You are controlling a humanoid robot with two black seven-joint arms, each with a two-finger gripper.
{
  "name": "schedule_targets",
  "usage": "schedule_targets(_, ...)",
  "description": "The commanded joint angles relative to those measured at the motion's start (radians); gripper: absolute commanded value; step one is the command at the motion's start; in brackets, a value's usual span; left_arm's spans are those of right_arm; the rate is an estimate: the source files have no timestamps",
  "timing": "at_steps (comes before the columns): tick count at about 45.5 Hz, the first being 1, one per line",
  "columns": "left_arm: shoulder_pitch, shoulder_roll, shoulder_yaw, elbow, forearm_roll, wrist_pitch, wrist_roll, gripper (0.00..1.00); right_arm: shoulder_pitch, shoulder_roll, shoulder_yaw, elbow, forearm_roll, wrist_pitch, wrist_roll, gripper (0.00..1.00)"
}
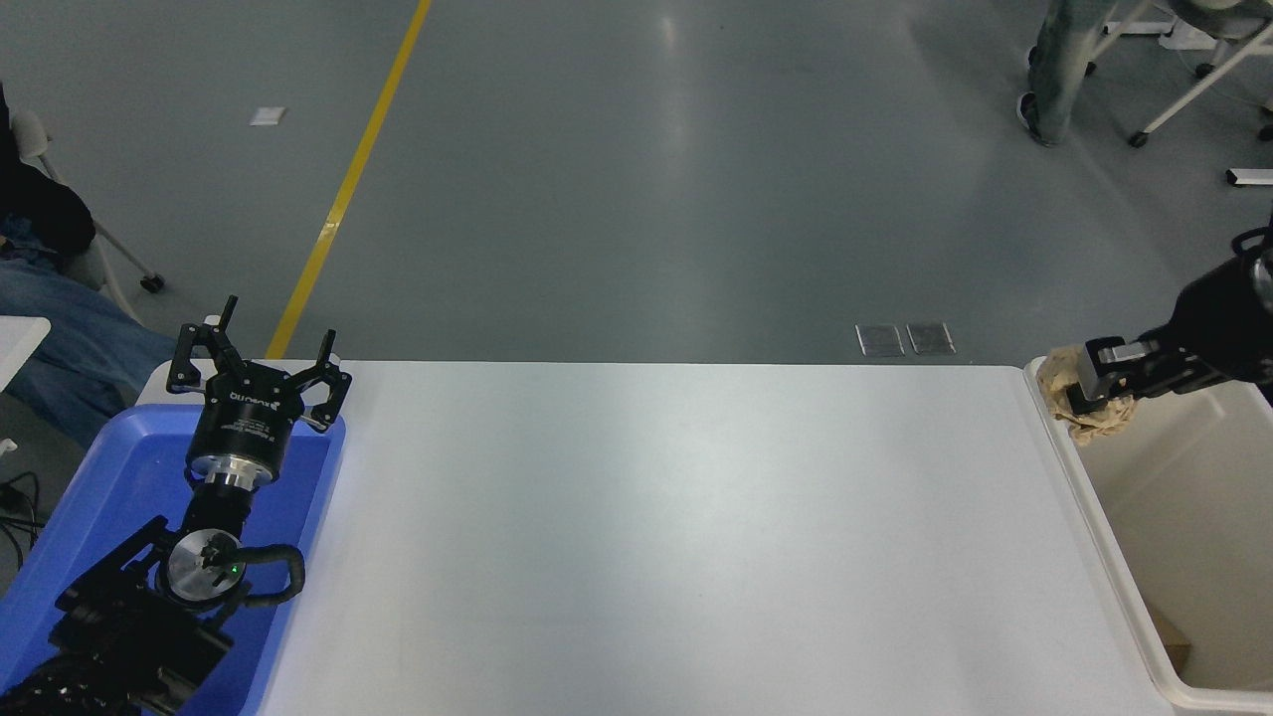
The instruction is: Pick up paper ball place in dustbin
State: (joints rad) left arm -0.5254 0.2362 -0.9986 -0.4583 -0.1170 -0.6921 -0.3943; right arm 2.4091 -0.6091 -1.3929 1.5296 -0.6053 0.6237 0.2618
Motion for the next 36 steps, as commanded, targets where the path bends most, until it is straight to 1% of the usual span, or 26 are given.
schedule_targets(1, 0.001, 0.0, 0.0, 0.0, 0.0, 0.0, 0.0, 1.0, 0.097, 0.032, -0.043, 0.038, 0.019, 0.033, 0.008, 0.0)
schedule_targets(11, 0.001, 0.0, 0.0, 0.001, -0.001, 0.0, 0.0, 1.0, 0.071, 0.023, -0.06, 0.02, 0.024, 0.028, -0.004, 0.0)
schedule_targets(17, -0.001, 0.0, 0.0, 0.0, 0.0, 0.0, 0.0, 1.0, 0.004, -0.044, -0.112, -0.055, 0.018, 0.018, -0.003, 0.0)
schedule_targets(23, 0.001, 0.0, 0.0, 0.001, -0.001, 0.0, 0.0, 1.0, -0.131, -0.159, -0.106, -0.232, -0.021, 0.013, 0.0, 0.0)
schedule_targets(29, 0.001, 0.0, 0.0, 0.0, -0.001, 0.0, 0.0, 1.0, -0.313, -0.288, -0.057, -0.486, -0.051, -0.001, 0.011, 0.0)
schedule_targets(33, 0.001, 0.0, 0.0, 0.001, -0.001, 0.0, -0.001, 1.0, -0.532, -0.34, 0.073, -0.653, -0.051, -0.056, 0.027, 0.0)
schedule_targets(36, -0.001, 0.0, 0.0, 0.001, -0.001, 0.0, 0.0, 1.0, -0.718, -0.357, 0.191, -0.765, -0.053, -0.091, 0.028, 0.0)
